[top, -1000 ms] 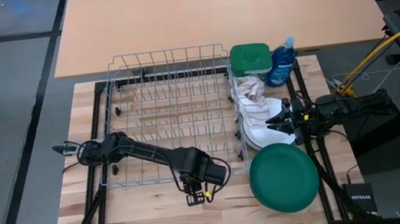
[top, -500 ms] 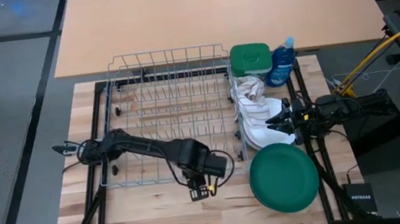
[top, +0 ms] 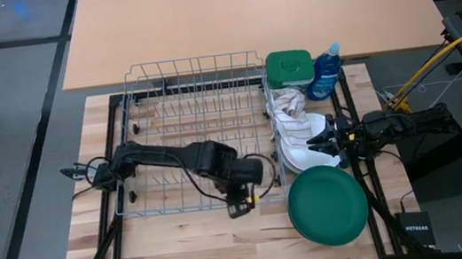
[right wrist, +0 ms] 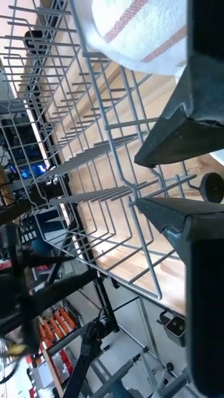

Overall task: Sort dishes
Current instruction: Put the green plate in the dish rack

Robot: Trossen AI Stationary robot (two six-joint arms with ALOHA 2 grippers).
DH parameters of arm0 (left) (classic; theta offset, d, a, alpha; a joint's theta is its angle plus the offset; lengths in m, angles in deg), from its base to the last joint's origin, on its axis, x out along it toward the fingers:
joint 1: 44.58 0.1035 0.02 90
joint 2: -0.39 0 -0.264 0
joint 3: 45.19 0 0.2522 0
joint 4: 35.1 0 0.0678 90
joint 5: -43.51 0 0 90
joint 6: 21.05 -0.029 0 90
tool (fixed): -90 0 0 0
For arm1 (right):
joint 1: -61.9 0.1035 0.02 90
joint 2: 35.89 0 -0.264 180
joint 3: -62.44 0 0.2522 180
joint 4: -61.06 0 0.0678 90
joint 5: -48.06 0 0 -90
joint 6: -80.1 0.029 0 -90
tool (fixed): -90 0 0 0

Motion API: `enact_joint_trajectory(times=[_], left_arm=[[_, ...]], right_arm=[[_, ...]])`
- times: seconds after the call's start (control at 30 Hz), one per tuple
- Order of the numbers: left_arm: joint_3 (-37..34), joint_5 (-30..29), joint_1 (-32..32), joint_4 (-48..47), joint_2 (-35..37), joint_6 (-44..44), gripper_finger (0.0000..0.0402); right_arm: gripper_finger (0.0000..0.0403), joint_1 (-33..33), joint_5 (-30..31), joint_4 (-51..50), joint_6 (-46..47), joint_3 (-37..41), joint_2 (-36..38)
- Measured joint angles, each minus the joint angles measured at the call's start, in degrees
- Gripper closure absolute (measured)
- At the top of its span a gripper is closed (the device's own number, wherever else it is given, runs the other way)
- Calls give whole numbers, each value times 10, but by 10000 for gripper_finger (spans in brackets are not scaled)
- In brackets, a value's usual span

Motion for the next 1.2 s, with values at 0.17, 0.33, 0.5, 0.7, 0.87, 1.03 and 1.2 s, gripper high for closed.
enact_joint_trajectory(times=[0.17, 0.33, 0.5, 0.7, 0.87, 1.03, 1.2], left_arm=[[0, 0, 8, 197, 1, -45, 273], [-3, 0, -1, 366, -7, -222, 273], [-4, 2, -17, 455, -23, -399, 273], [-4, 1, -30, 452, -70, -540, 273], [-4, -25, -39, 436, -113, -632, 273], [-5, -66, -43, 435, -134, -706, 273], [-4, -111, -47, 410, -134, -812, 273]], right_arm=[[304, 0, 0, -1, 0, 0, 0], [304, 0, 0, -1, 0, 0, 0], [304, 0, 0, -1, 0, 0, 0], [304, 0, 0, -6, 1, 0, 0], [304, 0, 0, -11, 1, 0, 0], [304, 0, 0, -13, 1, 0, 0], [304, 0, 0, -13, 1, 0, 0]])
